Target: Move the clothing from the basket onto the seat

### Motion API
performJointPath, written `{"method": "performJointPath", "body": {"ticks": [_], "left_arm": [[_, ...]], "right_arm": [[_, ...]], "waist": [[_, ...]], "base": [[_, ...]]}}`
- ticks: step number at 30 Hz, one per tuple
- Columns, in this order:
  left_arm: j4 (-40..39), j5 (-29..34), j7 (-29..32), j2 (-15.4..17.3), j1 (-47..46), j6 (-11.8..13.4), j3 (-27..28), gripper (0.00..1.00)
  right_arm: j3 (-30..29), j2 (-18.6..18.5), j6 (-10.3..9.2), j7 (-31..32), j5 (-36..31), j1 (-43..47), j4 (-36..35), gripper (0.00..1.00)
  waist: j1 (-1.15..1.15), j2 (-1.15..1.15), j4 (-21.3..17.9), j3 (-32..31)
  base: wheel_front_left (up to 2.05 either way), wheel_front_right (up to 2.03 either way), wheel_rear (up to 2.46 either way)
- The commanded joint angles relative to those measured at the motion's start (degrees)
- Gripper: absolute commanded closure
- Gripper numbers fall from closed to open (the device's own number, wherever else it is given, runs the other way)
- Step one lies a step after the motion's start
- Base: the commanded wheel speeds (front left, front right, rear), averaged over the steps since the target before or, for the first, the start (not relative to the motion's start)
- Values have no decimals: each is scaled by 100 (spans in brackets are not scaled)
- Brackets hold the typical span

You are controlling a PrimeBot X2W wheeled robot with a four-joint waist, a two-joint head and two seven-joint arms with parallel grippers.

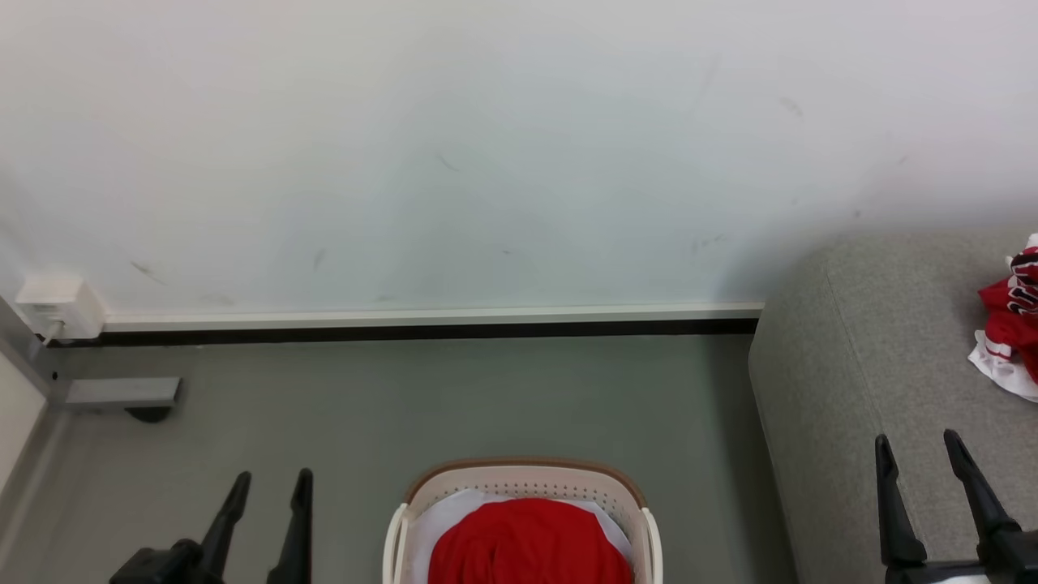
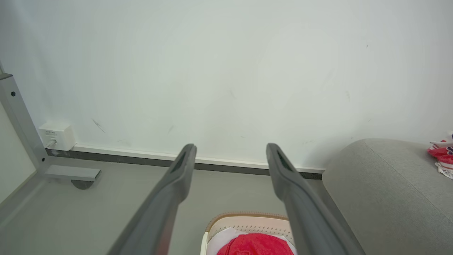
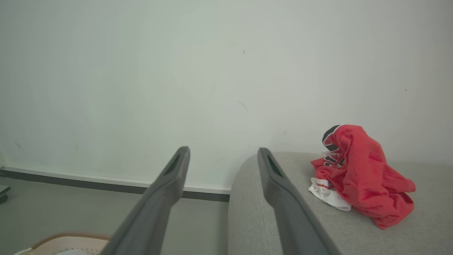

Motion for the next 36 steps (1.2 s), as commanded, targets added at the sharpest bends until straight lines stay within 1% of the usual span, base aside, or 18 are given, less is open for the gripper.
{"method": "performJointPath", "body": {"ticks": [1,8,15,20,36], "left_arm": [[-25,168,-2,-59,108,-56,146,0],[-149,515,-2,-351,379,-289,658,0],[-95,726,-2,-514,505,-472,819,0],[-70,812,-3,-590,491,-531,868,0],[5,877,-3,-637,423,-579,905,0]], "right_arm": [[22,-14,-15,-19,140,179,-66,0],[124,-12,-15,-21,267,616,-42,0],[76,-13,-15,-15,251,635,36,0],[96,-12,-15,-15,255,579,41,0],[198,-12,-15,-16,315,504,-31,0]], "waist": [[1,0,48,-81],[1,0,22,-172],[1,0,-43,-196],[1,0,-64,-188],[1,0,-133,-131]], "base": [[0,0,0],[0,0,0],[0,0,0],[0,0,0],[0,0,0]]}}
